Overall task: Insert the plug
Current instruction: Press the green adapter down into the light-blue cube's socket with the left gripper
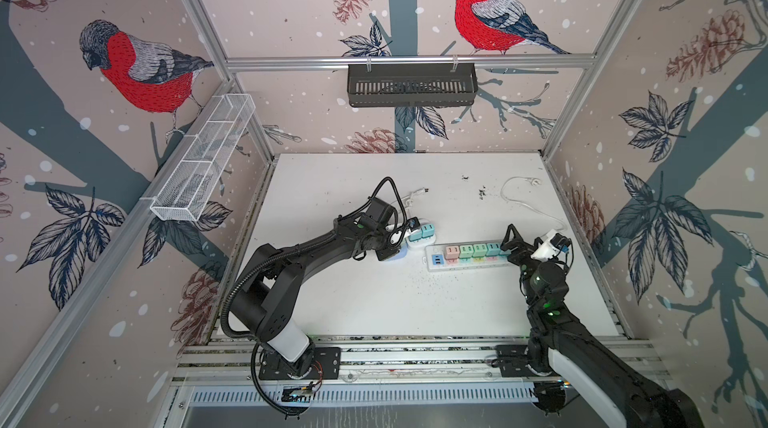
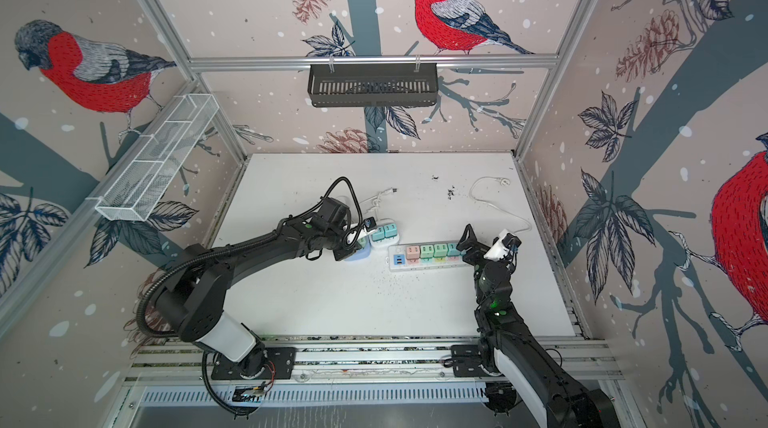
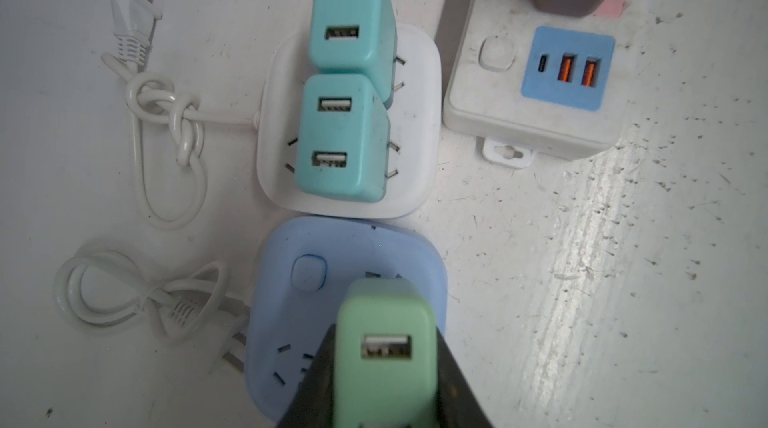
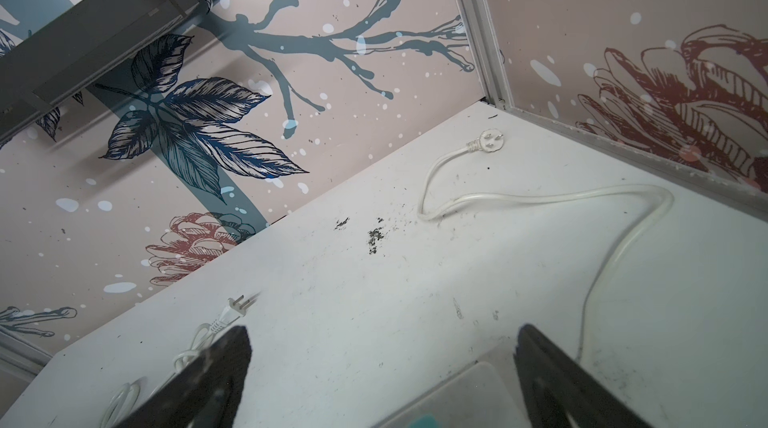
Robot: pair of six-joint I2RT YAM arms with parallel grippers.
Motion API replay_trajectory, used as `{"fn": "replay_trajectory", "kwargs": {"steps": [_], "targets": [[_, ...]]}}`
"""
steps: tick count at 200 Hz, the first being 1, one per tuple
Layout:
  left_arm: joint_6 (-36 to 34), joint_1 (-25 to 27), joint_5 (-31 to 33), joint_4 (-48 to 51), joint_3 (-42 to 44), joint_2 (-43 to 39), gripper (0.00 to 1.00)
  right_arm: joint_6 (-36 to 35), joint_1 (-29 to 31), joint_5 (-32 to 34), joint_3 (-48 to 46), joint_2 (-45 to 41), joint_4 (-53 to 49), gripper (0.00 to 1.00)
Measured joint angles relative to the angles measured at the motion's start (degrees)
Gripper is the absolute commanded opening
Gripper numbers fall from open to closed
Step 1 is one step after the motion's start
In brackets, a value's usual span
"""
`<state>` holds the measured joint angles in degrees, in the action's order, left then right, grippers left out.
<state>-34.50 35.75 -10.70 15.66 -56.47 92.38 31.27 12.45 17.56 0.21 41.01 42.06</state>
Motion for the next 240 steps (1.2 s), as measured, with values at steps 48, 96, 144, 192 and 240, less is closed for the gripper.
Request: {"fn": "replay_trajectory", "kwargs": {"steps": [48, 96, 144, 192, 240], "targets": [[0.04, -0.44, 0.24, -0.20, -0.20, 0.50, 0.00, 0.00, 0.00, -0.17, 0.00, 0.00, 0.00, 1.00], [0.04, -0.76, 0.00, -0.28, -0.20, 0.63, 0.00, -0.02, 0.00, -0.35, 0.00, 0.00, 0.00, 1.00], [0.04, -1.60, -1.31, -1.27, 0.26, -0.02, 0.00, -0.02, 0.00, -0.44, 0.00, -0.13, 0.00, 1.00], [0.28, -1.81, -2.51, -2.71, 2.25, -5.29, 0.00, -0.02, 0.00, -0.44, 0.00, -0.13, 0.00, 1.00], [1.29, -2.45, -5.84, -5.57, 3.63, -6.12, 0.00, -0.02, 0.00, -0.61, 0.00, -0.13, 0.00, 1.00]]}}
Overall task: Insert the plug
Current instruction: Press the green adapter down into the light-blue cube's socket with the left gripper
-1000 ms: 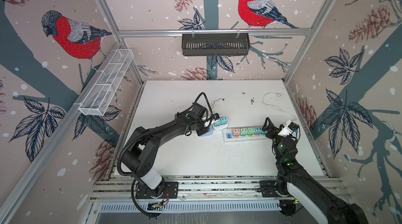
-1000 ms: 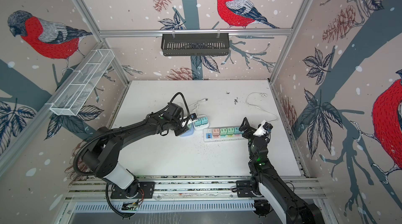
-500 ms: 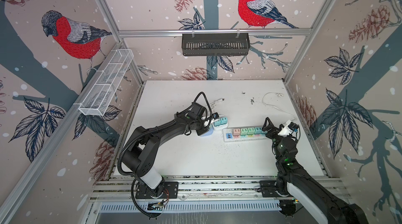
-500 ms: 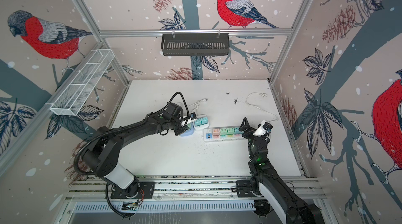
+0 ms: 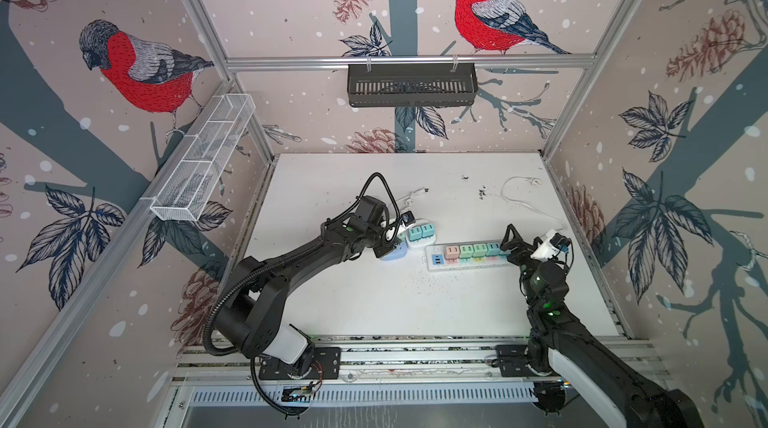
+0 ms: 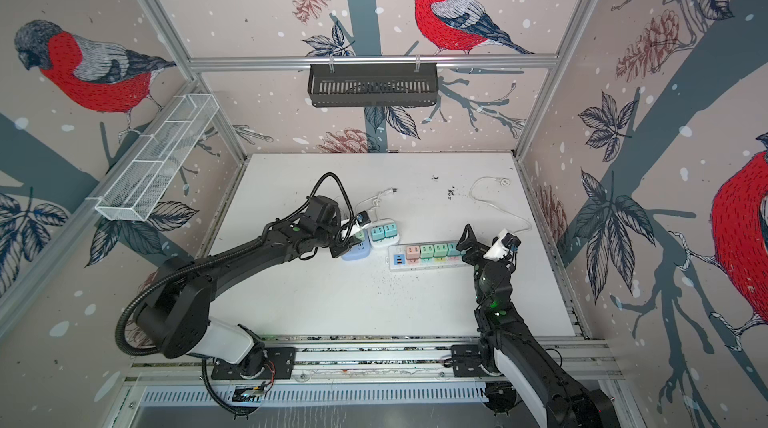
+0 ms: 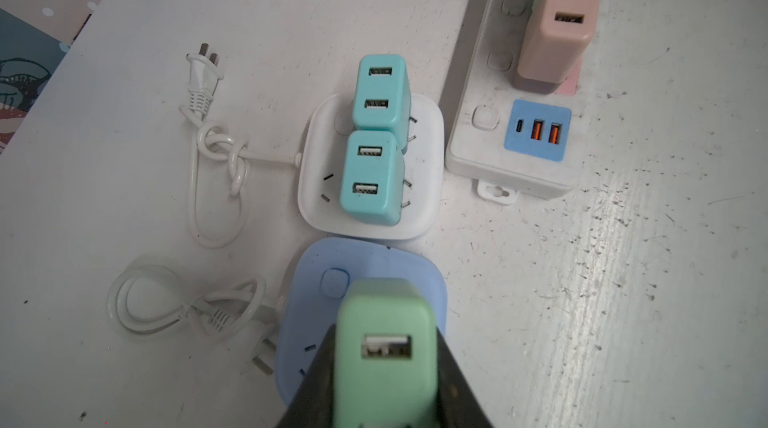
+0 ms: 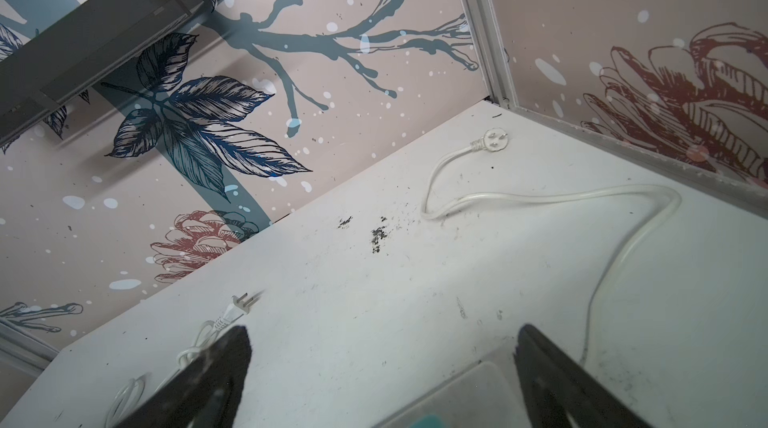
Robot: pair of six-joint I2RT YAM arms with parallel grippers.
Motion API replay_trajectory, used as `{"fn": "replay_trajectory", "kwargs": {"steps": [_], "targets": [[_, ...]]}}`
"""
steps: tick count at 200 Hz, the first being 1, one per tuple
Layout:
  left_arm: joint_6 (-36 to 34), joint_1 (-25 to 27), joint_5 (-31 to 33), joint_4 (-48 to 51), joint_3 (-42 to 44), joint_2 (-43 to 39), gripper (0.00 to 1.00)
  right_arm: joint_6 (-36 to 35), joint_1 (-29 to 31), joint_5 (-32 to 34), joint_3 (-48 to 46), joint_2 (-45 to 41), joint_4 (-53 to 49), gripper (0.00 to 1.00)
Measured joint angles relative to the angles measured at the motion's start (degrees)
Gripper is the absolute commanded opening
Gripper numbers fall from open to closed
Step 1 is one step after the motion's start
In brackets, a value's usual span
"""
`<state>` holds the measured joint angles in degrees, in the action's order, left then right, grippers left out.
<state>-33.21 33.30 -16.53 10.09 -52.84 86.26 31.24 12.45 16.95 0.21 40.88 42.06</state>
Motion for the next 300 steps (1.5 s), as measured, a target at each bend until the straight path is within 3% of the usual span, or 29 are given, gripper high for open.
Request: {"fn": "replay_trajectory", "kwargs": {"steps": [222, 300], "targets": [[-1.60, -2.47, -4.50, -0.96, -3.91, 9.88, 0.00, -0.02, 0.00, 0.00, 0.00, 0.00, 0.00, 1.00], [-1.68, -2.80, -5.66, 1.53, -3.96, 8.87, 0.00, -0.02, 0.00, 0.00, 0.00, 0.07, 0.00, 1.00]]}}
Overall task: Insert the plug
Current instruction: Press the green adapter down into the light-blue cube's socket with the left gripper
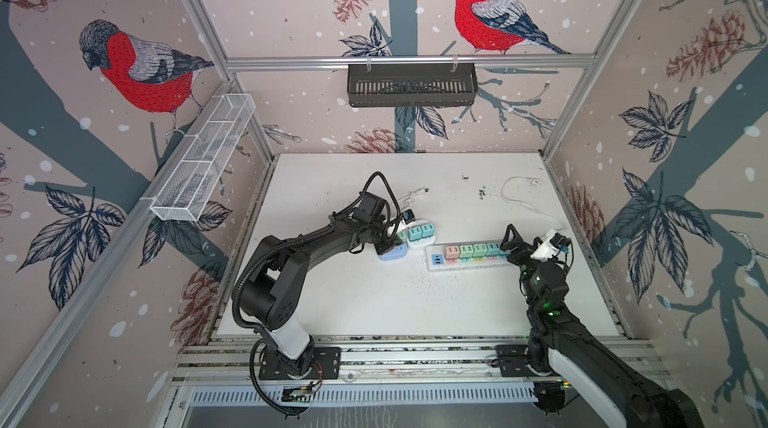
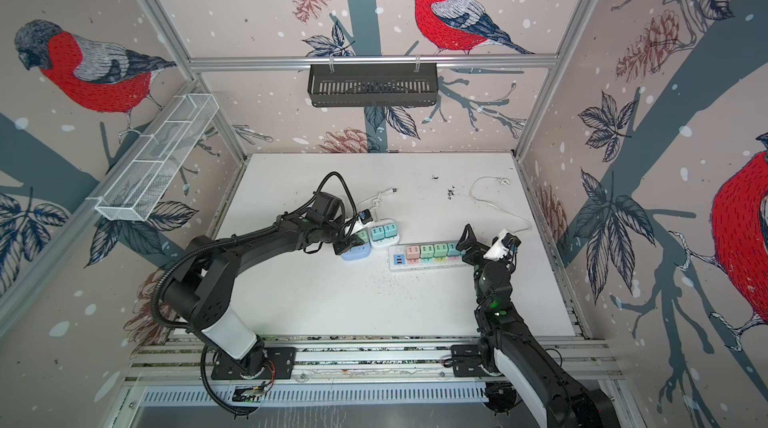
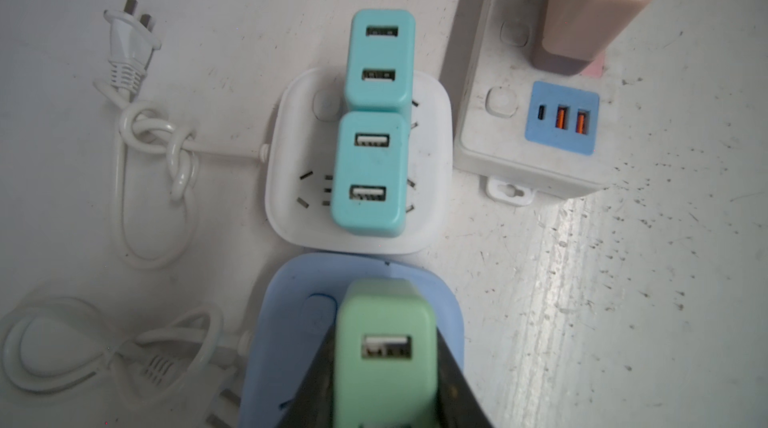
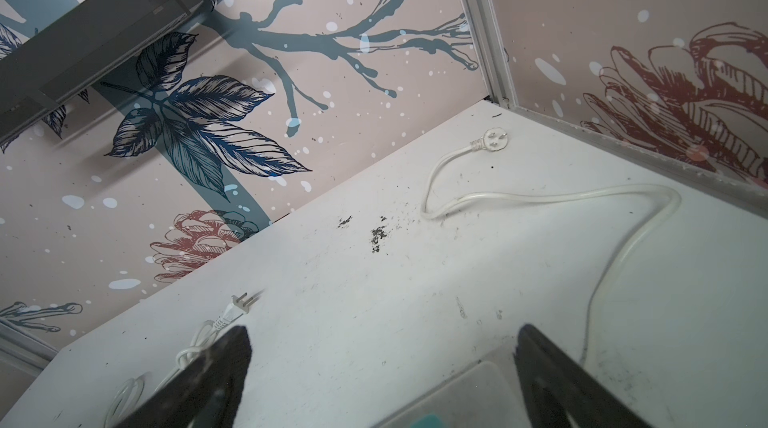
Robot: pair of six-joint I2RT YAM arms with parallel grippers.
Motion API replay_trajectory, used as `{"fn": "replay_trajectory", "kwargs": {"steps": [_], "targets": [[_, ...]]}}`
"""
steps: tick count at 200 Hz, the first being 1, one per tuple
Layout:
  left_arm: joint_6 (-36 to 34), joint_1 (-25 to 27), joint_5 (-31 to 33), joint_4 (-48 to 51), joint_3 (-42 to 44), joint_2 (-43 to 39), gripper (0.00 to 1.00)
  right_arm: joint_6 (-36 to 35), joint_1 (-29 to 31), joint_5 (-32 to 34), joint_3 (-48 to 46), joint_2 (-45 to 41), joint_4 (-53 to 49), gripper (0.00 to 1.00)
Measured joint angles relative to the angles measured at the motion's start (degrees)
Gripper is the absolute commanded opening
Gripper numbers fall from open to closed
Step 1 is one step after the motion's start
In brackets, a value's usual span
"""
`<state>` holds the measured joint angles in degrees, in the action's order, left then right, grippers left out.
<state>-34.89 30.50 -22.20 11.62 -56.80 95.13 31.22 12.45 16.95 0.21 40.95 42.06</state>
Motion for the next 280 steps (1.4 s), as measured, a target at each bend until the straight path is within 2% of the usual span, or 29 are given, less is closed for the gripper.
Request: {"fn": "replay_trajectory", "kwargs": {"steps": [48, 149, 216, 280], "targets": [[0.02, 0.00, 0.11, 1.36, 0.48, -2.45, 0.00, -0.02, 0.00, 0.00, 0.00, 0.00, 0.00, 1.00], [-0.04, -0.07, -0.81, -0.66, -0.02, 0.46, 0.00, -0.02, 0.00, -0.02, 0.00, -0.04, 0.00, 1.00], [0.42, -0.11, -1.77, -2.38, 3.06, -4.42, 0.00, -0.02, 0.00, -0.02, 0.00, -0.04, 0.00, 1.00], [0.59, -0.11, -1.73, -3.76, 2.95, -2.47, 0.00, -0.02, 0.00, -0.02, 0.00, -0.04, 0.00, 1.00]]}}
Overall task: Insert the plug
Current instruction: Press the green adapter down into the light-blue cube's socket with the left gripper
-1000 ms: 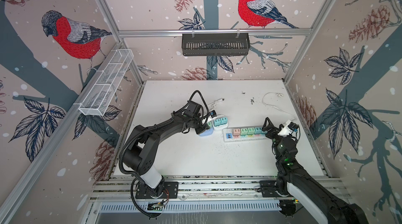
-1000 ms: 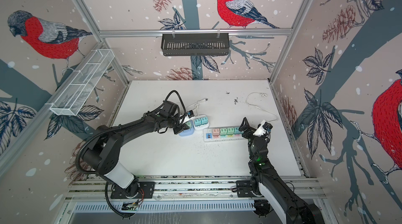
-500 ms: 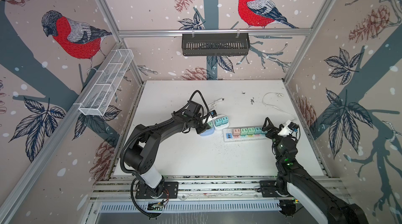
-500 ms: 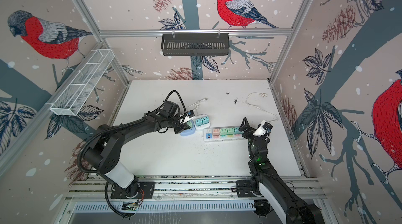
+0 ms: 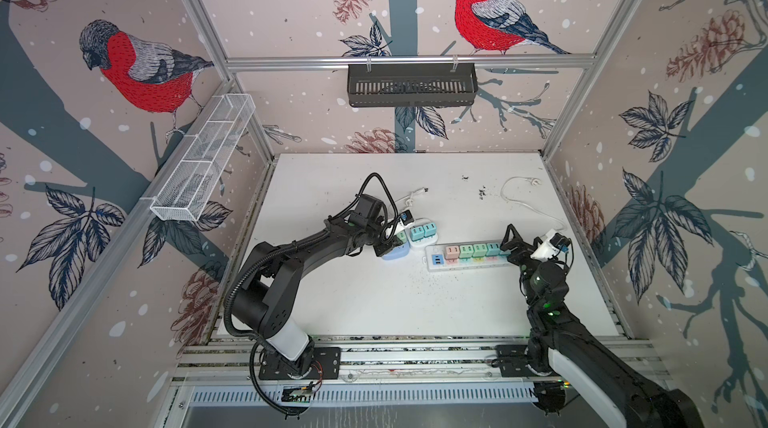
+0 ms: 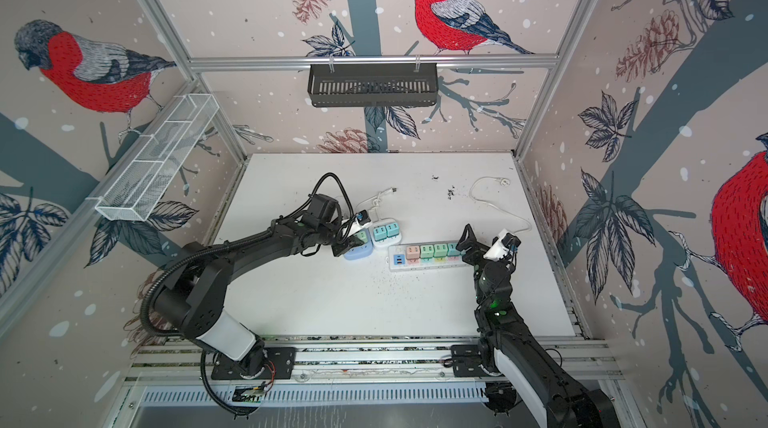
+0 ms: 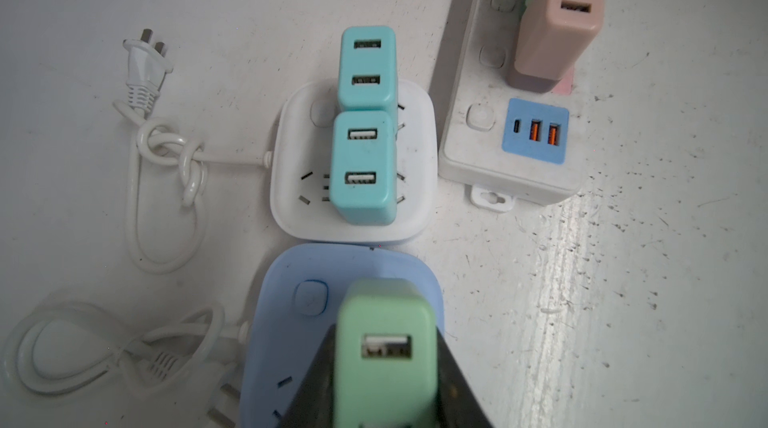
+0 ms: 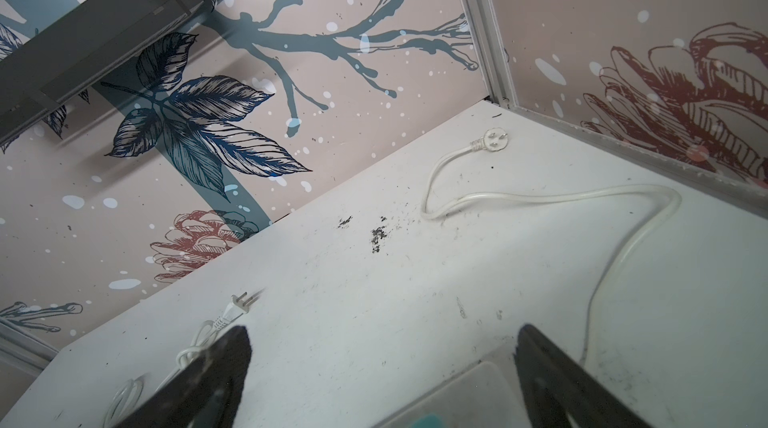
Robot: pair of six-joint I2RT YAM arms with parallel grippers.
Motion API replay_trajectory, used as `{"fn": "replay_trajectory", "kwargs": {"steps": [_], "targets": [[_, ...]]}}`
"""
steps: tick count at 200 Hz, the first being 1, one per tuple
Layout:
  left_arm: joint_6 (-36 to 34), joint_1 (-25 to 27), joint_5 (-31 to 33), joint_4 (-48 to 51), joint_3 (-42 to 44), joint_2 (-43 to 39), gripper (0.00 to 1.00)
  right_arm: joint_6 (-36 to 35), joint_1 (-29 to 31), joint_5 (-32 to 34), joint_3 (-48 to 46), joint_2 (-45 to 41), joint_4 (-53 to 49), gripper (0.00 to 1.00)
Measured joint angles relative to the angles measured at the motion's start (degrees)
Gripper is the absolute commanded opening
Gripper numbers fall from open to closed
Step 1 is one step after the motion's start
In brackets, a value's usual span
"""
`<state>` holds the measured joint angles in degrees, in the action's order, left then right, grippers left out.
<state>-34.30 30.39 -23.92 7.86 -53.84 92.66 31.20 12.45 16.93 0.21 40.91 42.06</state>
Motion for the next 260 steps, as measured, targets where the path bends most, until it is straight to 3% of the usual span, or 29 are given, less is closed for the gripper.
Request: {"fn": "replay_trajectory", "kwargs": {"steps": [260], "targets": [[1.05, -0.74, -0.92, 0.72, -6.75, 8.35, 0.00, 0.02, 0.00, 0.00, 0.00, 0.04, 0.00, 1.00]]}}
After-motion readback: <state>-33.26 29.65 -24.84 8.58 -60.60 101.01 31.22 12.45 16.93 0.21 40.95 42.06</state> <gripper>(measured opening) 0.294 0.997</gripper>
